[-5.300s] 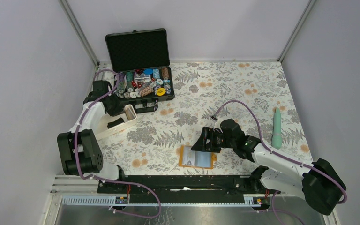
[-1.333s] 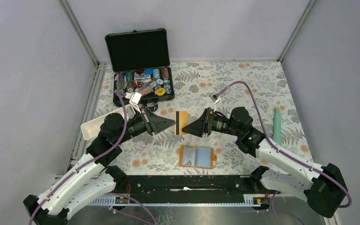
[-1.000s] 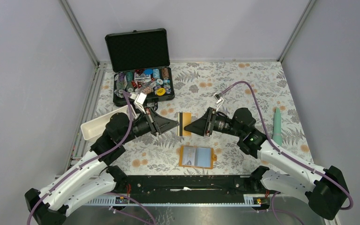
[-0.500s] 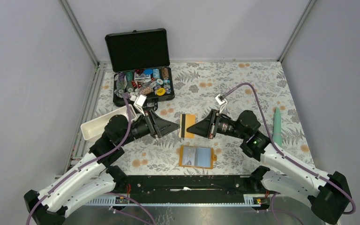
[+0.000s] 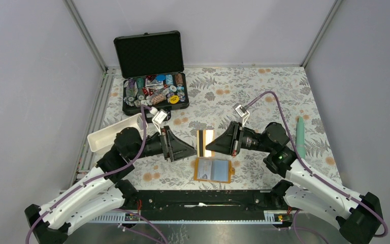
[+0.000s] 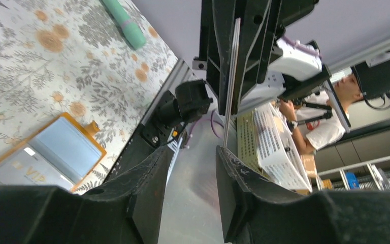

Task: Put the credit cards into the card holder
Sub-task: Place the credit card in the storage box.

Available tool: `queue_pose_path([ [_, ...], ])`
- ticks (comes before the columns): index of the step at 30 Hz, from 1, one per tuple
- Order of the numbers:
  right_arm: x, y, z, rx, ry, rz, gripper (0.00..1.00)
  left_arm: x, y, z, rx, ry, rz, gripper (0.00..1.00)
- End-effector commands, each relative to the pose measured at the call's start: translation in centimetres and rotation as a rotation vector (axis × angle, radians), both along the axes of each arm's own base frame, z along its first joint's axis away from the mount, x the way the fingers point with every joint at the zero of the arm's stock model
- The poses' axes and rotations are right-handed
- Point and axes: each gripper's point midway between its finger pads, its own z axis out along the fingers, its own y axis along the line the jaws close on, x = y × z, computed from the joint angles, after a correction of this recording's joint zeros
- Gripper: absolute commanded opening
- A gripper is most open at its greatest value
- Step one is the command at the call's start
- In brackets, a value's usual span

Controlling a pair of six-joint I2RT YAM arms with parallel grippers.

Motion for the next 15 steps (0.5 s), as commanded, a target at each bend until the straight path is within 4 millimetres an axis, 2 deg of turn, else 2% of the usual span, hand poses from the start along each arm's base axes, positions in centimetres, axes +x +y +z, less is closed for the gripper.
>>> queue_pose_path([
  [1,-1.26,-0.33,2.13,0.059,-0.067,0.058,0.00,-2.09,-1.07,0.79,-0.001,-0.076,-0.108,0.40],
  [8,-1.32,-0.24,1.99,0.061,-0.061,0.069,0.00,-2.70,-1.53,1.24,-0.020,-0.112,-0.130,0.32],
  [15,-1.56,-0.28,2.28,0.071,-0.067,0.084,0.00,-2.56,-1.54,1.51,-0.028,-0.110,-0.119,0.32],
])
